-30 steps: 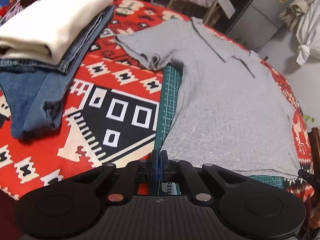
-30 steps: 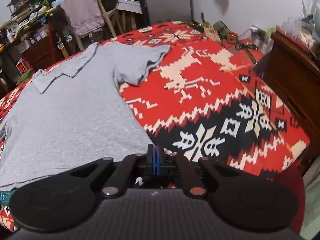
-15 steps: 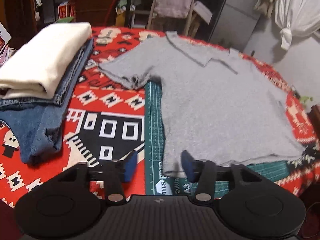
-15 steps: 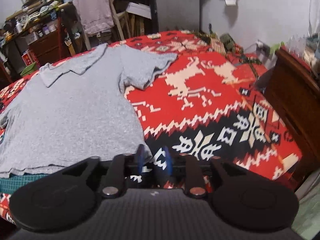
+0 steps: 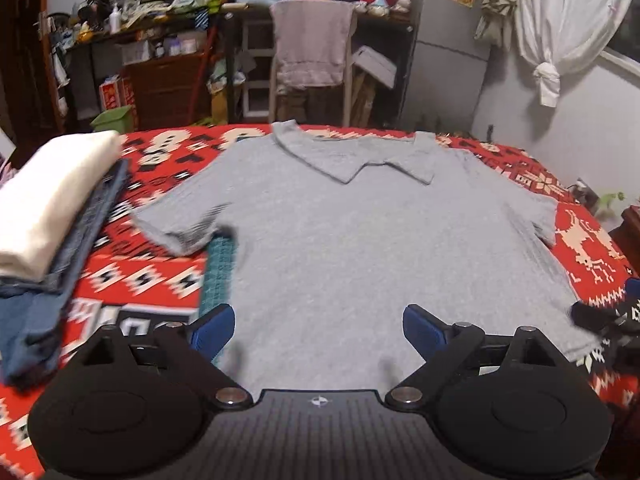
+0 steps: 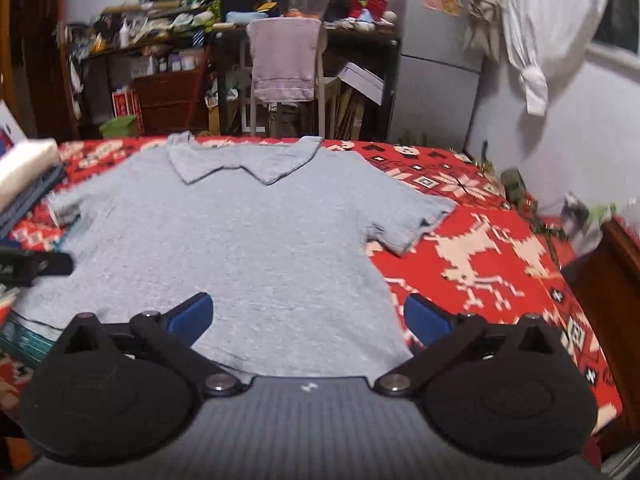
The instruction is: Fold clothes
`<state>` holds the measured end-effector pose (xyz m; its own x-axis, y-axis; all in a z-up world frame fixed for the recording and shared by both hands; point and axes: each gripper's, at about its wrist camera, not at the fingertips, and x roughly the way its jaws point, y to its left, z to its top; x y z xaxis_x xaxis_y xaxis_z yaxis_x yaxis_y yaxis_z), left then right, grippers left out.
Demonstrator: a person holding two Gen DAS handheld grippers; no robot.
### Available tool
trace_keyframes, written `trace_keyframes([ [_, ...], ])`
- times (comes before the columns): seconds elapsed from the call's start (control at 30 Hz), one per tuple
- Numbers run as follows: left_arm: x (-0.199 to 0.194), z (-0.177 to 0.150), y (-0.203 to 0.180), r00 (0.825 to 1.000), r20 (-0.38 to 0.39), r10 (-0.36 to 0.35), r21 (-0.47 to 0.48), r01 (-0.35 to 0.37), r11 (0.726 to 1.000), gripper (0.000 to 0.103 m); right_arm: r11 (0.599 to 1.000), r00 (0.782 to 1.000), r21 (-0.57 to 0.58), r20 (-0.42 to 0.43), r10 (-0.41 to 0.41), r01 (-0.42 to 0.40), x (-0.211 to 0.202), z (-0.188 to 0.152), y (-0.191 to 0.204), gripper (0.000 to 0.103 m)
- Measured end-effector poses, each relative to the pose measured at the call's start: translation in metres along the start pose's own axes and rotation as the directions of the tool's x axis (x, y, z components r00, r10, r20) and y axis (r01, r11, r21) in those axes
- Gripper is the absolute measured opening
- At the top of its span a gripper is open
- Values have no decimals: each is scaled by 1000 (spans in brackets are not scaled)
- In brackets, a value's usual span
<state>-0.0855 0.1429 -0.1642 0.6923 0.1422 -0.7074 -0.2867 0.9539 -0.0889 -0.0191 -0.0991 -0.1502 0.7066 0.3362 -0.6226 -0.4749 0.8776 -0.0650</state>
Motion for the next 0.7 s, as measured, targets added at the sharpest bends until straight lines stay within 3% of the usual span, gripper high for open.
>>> trace_keyframes([
  [0.07, 14, 0, -7, 1000, -2, -13, 15, 13, 1000, 91, 1000, 1000, -4, -12, 24, -25, 14, -3, 6, 103],
  [0.2, 38, -4, -14, 1000, -28, -3, 26, 4, 1000, 90, 997, 997, -74, -71, -14, 9, 43, -16, 19, 103],
  [0.43, 43, -24, -24, 998, 55, 28, 127, -35, 991, 100, 1000, 1000, -28, -15, 5, -6, 51, -33, 15, 103],
  [0.7, 41, -40, -21, 990, 142, -8, 136, -11, 991, 103, 998, 999, 48, 4, 49, -49, 51, -44, -1, 103],
])
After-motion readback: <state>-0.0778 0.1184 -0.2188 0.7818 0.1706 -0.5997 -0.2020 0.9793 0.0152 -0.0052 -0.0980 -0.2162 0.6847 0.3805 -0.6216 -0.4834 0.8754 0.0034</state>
